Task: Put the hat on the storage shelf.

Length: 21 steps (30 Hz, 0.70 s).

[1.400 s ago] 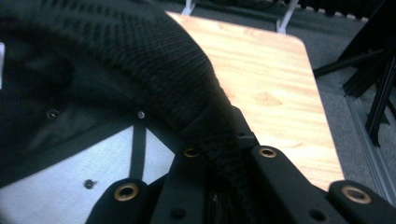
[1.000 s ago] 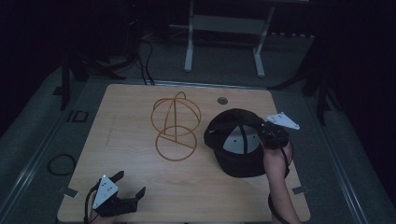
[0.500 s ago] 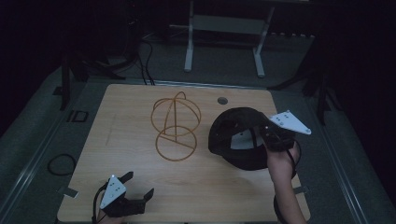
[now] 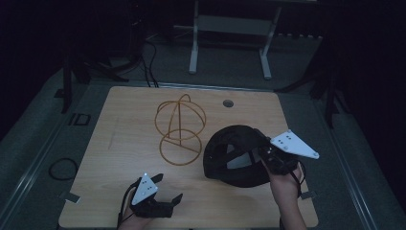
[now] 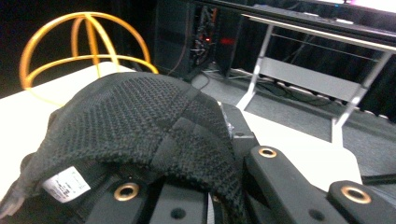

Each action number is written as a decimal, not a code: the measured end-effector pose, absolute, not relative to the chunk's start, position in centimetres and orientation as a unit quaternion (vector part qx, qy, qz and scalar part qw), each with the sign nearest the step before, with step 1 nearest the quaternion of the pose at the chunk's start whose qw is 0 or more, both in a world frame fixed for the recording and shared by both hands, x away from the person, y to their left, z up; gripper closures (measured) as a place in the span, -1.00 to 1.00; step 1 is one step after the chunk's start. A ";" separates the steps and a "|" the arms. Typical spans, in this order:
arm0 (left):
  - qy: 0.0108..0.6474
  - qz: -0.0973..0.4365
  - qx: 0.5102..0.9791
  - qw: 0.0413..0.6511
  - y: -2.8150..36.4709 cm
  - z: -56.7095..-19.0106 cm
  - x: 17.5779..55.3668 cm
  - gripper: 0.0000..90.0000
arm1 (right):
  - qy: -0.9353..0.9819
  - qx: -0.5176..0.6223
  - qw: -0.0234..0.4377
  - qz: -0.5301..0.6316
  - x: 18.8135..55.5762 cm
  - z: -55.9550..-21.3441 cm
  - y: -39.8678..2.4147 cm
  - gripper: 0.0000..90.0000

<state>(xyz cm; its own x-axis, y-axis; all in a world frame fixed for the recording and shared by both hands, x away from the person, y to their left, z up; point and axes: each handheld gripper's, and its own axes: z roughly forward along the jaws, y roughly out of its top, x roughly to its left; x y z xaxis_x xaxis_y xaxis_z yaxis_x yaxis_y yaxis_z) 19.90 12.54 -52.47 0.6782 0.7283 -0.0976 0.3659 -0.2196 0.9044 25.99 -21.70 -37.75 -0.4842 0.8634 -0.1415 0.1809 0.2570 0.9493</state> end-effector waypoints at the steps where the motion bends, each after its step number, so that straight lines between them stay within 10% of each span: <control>1: 0.354 0.176 0.762 0.513 12.1 -52.2 20.0 -0.85 | 0.712 0.365 0.346 0.491 25.7 -37.8 -21.6 0.97; 21: 0.308 0.191 0.761 0.538 7.4 -49.3 22.2 -0.51 | 0.731 0.321 0.316 0.512 24.1 -38.0 -18.8 0.96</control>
<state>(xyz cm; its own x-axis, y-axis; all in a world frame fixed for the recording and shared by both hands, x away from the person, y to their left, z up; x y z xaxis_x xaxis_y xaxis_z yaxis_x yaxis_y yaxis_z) 22.17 7.43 -49.26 0.7376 0.6741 -0.0400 0.2619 -0.2309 0.9371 24.06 -18.83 -37.96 -0.5941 0.7934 -0.1325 0.1461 0.2684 0.9522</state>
